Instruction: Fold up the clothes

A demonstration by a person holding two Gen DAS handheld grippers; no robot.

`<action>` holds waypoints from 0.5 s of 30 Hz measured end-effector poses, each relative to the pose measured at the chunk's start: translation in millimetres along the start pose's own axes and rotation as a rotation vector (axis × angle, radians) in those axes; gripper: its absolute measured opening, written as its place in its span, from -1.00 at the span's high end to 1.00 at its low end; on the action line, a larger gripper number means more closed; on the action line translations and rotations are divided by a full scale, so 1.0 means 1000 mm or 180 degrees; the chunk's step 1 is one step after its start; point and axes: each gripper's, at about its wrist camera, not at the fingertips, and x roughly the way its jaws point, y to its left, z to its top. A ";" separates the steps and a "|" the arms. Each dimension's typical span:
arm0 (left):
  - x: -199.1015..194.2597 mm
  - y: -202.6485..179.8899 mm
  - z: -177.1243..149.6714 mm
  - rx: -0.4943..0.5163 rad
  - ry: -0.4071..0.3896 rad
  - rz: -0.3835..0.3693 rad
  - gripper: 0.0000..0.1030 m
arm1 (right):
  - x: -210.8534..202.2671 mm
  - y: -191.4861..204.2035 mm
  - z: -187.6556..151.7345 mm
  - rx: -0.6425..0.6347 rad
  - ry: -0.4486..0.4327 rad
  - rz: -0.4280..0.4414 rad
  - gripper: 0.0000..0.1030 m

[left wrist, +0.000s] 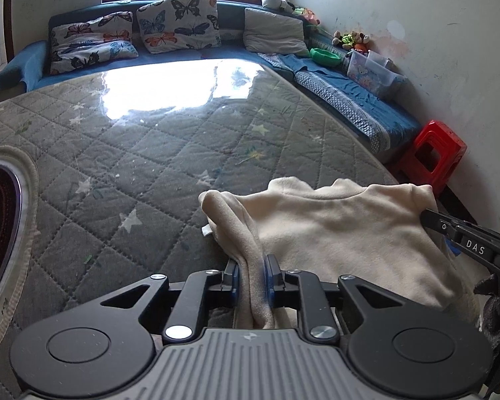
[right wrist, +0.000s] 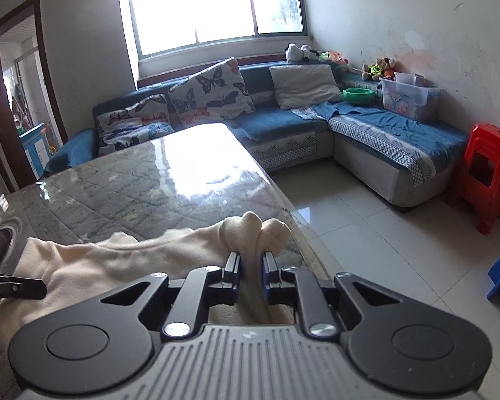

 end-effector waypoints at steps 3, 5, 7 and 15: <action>0.002 0.004 -0.003 -0.0006 0.0034 0.0004 0.60 | 0.007 -0.002 -0.006 -0.0004 0.0073 -0.0072 0.62; 0.002 0.005 -0.004 0.0003 0.0030 0.0007 0.57 | 0.011 -0.003 -0.010 -0.0006 0.0116 -0.0090 0.46; 0.001 0.005 -0.005 0.0026 0.0019 0.0020 0.53 | 0.011 -0.003 -0.013 -0.0033 0.0130 -0.0114 0.22; -0.004 0.009 -0.011 0.0102 -0.0025 0.0130 0.26 | -0.009 0.015 -0.022 -0.0395 0.0024 -0.0147 -0.28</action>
